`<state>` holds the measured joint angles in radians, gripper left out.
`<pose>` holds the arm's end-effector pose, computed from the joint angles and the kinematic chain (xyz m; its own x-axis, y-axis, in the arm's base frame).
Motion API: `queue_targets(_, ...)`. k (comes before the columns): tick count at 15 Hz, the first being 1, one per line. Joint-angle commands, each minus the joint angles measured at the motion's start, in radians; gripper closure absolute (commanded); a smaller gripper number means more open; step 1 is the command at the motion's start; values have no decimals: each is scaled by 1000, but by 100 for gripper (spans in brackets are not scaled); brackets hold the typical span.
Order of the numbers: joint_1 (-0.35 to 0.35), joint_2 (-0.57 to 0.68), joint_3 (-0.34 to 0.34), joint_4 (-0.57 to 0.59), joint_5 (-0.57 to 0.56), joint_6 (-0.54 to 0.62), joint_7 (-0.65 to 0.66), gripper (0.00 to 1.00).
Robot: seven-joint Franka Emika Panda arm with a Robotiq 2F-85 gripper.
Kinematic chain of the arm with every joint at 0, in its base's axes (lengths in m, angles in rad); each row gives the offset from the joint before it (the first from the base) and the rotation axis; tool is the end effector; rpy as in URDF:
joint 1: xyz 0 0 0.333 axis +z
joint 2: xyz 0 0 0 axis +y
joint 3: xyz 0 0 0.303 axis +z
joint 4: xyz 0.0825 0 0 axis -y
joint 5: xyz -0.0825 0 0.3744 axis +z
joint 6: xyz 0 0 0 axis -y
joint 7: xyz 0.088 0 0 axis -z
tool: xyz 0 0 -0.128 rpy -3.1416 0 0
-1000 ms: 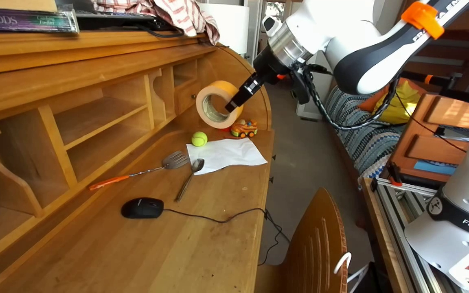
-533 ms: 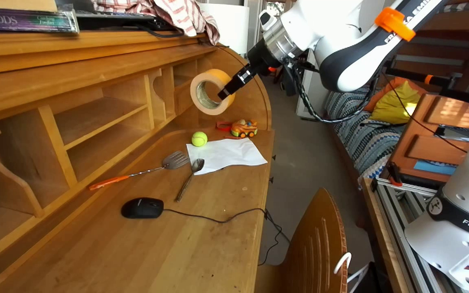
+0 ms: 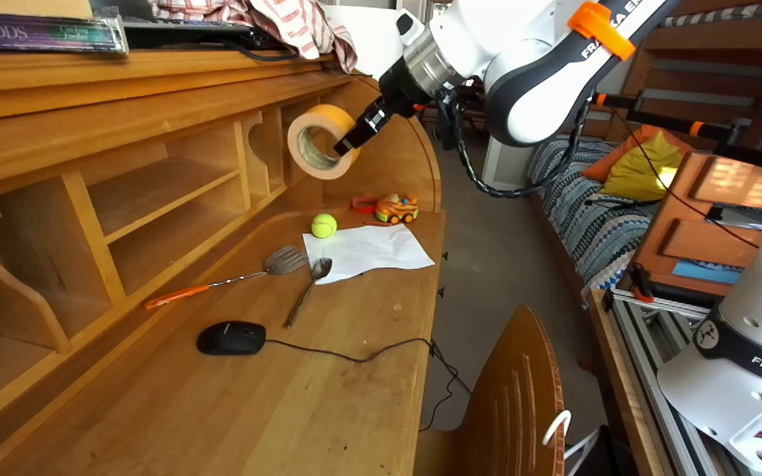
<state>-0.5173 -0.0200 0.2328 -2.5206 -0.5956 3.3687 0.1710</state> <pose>0.5030 -0.0800 0.3589 0.6705 0.2217 0.7080 0.0870 -0.9712 0.2218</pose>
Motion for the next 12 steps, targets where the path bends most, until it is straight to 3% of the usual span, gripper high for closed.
queue_targets(1, -5, 3, 6, 0, -1, 0, 2, 46)
queue_targets(3, -9, 4, 13, 0, -1, 0, 3, 46)
queue_targets(4, -15, -2, 12, -11, 17, 39, 5, 71)
queue_targets(5, -21, -10, 14, -18, 58, 56, -8, 71)
queue_targets(6, 137, -17, -134, -30, 157, 72, -83, 71)
queue_targets(8, 189, 20, -187, -27, 226, 154, -130, 71)
queue_targets(9, 121, 46, -104, -33, 282, 198, -173, 71)
queue_targets(12, 184, 123, -94, -60, 418, 297, -256, 71)
